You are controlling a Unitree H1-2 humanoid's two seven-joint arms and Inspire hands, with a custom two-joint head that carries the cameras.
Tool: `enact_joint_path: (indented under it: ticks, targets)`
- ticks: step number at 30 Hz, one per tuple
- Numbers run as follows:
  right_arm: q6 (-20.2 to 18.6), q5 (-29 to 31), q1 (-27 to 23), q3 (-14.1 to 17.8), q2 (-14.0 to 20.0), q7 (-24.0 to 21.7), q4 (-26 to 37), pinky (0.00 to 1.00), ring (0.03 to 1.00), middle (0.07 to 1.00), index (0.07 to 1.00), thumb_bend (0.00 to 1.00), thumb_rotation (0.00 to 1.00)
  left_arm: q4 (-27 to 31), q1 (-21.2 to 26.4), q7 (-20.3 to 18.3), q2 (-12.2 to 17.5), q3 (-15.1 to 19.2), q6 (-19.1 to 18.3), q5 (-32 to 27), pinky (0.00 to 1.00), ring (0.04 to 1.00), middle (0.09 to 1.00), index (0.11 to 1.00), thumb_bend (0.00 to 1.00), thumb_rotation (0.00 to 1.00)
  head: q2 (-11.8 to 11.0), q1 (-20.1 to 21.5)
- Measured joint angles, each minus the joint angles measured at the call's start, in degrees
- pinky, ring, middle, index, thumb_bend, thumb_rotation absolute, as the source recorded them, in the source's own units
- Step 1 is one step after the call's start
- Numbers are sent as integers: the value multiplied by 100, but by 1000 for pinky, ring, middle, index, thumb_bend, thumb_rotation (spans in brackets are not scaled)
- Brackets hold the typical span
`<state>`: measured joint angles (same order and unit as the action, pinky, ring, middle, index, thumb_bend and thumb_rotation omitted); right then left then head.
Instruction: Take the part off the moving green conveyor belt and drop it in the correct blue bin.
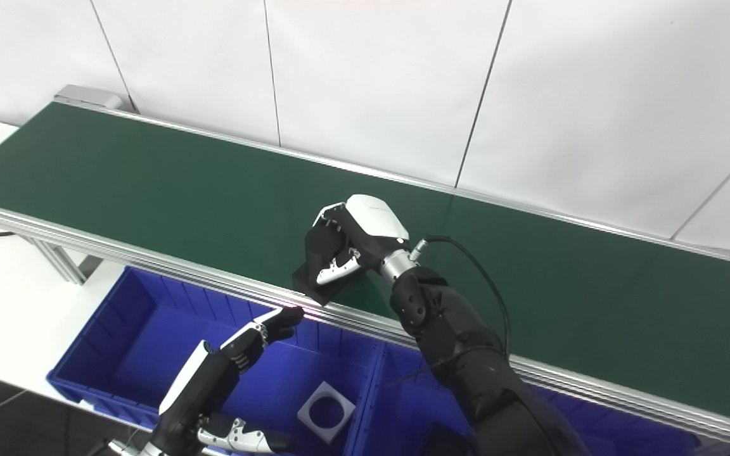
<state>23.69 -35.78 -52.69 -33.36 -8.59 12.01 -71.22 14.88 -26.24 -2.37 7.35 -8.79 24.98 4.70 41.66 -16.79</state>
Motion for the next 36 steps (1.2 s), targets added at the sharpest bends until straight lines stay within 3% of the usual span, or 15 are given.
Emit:
enact_joint_path:
  ticks: [10, 14, 19, 23, 24, 27, 36]
  targets:
    - [45, 210, 214, -2, 218, 248, 629, 363, 437, 460, 525, 520, 0, -1, 107, -19, 62, 24, 0, -131, 871, 892, 892, 868, 905, 345, -35, 176]
    - [65, 483, 415, 145, 406, 232, 1334, 295, 364, 443, 535, 518, 0, -1, 113, -78, 79, 47, 0, -238, 880, 898, 895, 867, 906, 339, -18, 229]
    - [97, 687, 690, 501, 645, 94, 2232, 360, 425, 446, 535, 519, 0, -1, 149, -125, 142, 125, 0, -347, 861, 886, 891, 864, 908, 331, 26, 527]
    - [-25, 976, 1253, 935, 824, -251, 3724, 389, 393, 496, 563, 508, 0, -4, 251, -197, 166, 194, -1, -403, 869, 890, 893, 865, 908, 335, 97, 739]
    - [-205, 1035, 1348, 1009, 852, -382, 4060, 391, 392, 502, 562, 507, 0, -4, 265, -230, 177, 199, -1, -425, 874, 891, 893, 866, 902, 325, 192, 1104]
    - [-543, 1330, 1717, 1314, 993, -797, 5122, 398, 395, 515, 553, 507, 0, -3, 361, -315, 196, 238, -1, -505, 870, 886, 892, 870, 899, 323, 211, 1238]
    - [-1331, 1687, 2946, 2032, 1700, -1509, 7082, 384, 391, 509, 559, 506, 0, -104, 620, -519, 232, 391, -1, -627, 884, 892, 887, 881, 906, 346, 483, 1450]
